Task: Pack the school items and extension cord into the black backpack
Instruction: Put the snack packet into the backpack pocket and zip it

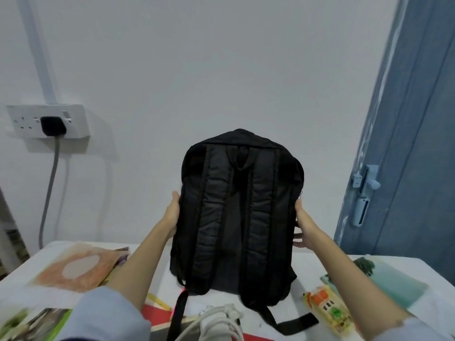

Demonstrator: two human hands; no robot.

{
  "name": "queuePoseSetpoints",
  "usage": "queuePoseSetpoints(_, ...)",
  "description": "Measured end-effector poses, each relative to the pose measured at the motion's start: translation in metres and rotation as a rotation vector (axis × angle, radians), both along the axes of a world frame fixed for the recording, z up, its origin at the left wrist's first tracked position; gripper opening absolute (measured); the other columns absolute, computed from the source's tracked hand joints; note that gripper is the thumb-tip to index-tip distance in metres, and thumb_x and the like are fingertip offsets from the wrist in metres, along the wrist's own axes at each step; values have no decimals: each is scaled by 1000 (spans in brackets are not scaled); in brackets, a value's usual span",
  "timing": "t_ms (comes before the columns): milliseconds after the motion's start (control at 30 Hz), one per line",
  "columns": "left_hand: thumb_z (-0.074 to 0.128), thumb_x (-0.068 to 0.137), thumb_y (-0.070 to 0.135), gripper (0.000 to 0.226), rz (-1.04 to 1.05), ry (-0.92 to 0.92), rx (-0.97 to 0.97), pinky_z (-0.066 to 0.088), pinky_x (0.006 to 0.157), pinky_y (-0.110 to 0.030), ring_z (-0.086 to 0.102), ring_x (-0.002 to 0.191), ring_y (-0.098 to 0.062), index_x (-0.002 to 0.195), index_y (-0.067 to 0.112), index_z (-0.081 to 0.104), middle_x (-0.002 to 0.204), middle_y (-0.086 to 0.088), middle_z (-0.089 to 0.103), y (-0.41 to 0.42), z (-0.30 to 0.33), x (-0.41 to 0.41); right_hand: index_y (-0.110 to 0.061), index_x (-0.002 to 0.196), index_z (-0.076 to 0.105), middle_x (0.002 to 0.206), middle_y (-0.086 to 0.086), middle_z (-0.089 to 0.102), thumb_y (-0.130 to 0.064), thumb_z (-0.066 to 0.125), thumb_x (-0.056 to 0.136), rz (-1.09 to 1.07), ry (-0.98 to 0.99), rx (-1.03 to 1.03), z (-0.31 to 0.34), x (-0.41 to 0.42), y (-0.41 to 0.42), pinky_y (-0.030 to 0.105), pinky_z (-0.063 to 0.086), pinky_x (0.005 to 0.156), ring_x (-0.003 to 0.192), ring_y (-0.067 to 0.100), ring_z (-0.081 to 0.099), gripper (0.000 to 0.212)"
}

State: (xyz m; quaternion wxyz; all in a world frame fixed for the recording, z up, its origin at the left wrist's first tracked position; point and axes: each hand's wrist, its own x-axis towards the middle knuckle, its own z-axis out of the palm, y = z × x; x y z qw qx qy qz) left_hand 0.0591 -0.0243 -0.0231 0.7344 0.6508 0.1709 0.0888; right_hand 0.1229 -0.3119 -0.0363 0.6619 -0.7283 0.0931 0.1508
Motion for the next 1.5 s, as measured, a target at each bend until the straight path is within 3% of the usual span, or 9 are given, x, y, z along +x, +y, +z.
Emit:
queuePoseSetpoints(267, 16, 97, 56, 64, -26, -198, -278, 38, 105, -43, 51, 120, -28, 129, 13, 50, 133, -12, 53, 13, -1, -17, -23, 131, 48, 92, -3, 52, -69, 19, 90, -4, -112, 237, 15, -7, -2, 46, 39, 89, 90, 25, 50, 68)
queuePoseSetpoints(533, 32, 87, 68, 62, -96, -154, -199, 21, 114, -49, 45, 125, -24, 112, 23, 66, 124, 0, 59, 17, -3, -61, -27, 141, 41, 149, 10, 37, -78, 17, 81, 106, -57, 489, 1, -52, -23, 75, 2, 99, 138, 43, 24, 82)
queuePoseSetpoints(667, 39, 91, 44, 43, -95, -164, -298, 45, 84, -38, 60, 92, -25, 81, 18, 72, 92, -5, 71, 20, -5, -83, -25, 124, 61, 135, 11, 54, -85, 36, 71, 191, -102, 553, 0, -72, -21, 68, 18, 106, 125, 39, 46, 85)
queuePoseSetpoints(833, 37, 92, 20, 49, -183, -169, -354, 47, 65, -30, 61, 73, -21, 62, 15, 75, 75, -5, 68, 15, -18, -104, -17, 67, 73, 71, 6, 67, -37, 63, 73, 73, -244, 419, -8, -101, -32, 33, 42, 71, 77, 23, 56, 23)
queuePoseSetpoints(967, 37, 95, 14, 43, -272, -161, -298, 44, 70, -28, 61, 76, -18, 75, 12, 75, 78, -4, 69, 10, -33, -118, -20, 101, 71, 108, 7, 68, -28, 60, 83, 158, -223, 219, -22, -111, -42, 40, 48, 90, 104, 26, 61, 22)
queuePoseSetpoints(1067, 33, 99, 13, 41, -326, -149, -169, 42, 61, -20, 58, 64, -9, 81, 17, 70, 66, 3, 67, 4, -42, -129, -23, 113, 62, 117, 2, 64, -6, 48, 93, 162, -242, 92, -23, -120, -41, 27, 53, 78, 103, 19, 61, 30)
queuePoseSetpoints(1167, 44, 95, 15, 35, -393, -137, 94, 37, 72, -24, 47, 84, -10, 95, 39, 70, 91, 11, 60, 5, -56, -131, -28, 117, 58, 120, 4, 60, 8, 42, 91, 170, -229, -11, -32, -134, -40, 33, 52, 85, 109, 24, 59, 47)
queuePoseSetpoints(1333, 48, 91, -6, 44, -301, -171, 327, 51, 78, -18, 55, 112, -13, 127, 19, 45, 122, 8, 53, 6, -68, -152, -20, 127, 57, 129, -2, 57, 3, 53, 89, 175, -250, -179, -52, -152, -37, 37, 47, 97, 121, 18, 52, 45)
queuePoseSetpoints(1500, 44, 95, 4, 31, -151, -167, 342, 46, 95, -42, 52, 118, -25, 121, 21, 48, 123, -2, 55, 12, -69, -163, -10, 105, 66, 116, 8, 64, -2, 46, 91, -98, -254, -147, -47, -163, -27, 23, 45, 67, 97, 21, 56, 26)
